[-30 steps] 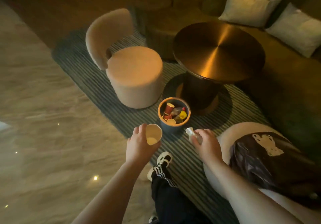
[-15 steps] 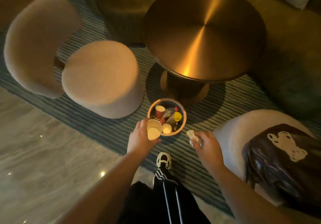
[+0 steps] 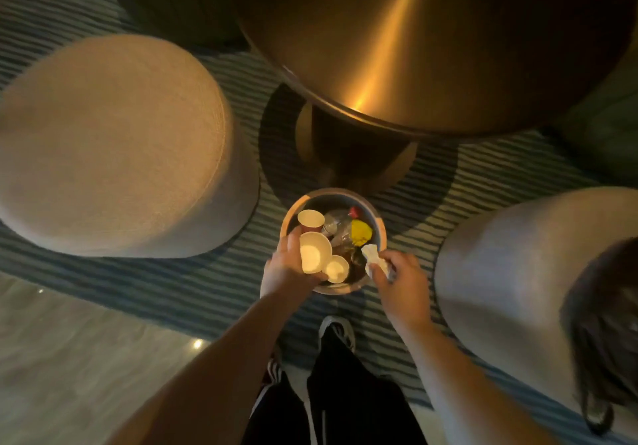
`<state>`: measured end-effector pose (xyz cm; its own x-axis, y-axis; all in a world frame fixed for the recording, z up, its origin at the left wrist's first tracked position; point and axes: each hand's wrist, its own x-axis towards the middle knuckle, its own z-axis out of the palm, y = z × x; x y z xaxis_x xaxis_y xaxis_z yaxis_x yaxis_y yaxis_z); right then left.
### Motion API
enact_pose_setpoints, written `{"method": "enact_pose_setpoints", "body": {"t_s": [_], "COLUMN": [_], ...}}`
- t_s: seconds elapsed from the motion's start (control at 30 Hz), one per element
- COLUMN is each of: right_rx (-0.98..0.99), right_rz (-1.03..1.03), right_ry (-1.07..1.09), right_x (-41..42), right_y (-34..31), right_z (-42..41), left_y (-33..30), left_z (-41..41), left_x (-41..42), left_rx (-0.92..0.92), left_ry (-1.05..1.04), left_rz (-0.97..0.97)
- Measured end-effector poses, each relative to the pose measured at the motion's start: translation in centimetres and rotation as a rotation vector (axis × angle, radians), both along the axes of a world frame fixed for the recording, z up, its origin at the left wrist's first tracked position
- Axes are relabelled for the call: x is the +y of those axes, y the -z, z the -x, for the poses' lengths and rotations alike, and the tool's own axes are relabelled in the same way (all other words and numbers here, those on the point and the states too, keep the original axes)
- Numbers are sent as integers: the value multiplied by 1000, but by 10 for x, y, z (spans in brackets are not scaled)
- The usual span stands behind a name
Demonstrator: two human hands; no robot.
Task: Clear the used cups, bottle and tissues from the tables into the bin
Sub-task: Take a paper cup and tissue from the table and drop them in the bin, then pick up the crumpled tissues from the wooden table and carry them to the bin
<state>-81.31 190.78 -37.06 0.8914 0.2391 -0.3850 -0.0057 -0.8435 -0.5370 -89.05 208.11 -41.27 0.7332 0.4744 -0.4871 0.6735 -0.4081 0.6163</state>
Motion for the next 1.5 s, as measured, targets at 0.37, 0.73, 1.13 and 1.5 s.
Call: {"method": "enact_pose_setpoints", "body": {"t_s": [0.37,0.73,1.13,1.5], "right_rx": [72,-83,-297,-352], "right_rz": [43,22,52,79], "right_ry": [92,277,867,1158], "right_x": [4,-65,-192,-377], "right_y": [32,-181,-287,-294], "right_z": [20,71,168,221], "left_y": [1,-206,-333,-350], "left_z": [24,16,-19,-17], "left_x": [21,-8,-159,-381], "left_rx": [-96,-120,-394,-527], "left_ry": [144,498,1016,1257], "left_rz": [-142,-314,-240,-222]}}
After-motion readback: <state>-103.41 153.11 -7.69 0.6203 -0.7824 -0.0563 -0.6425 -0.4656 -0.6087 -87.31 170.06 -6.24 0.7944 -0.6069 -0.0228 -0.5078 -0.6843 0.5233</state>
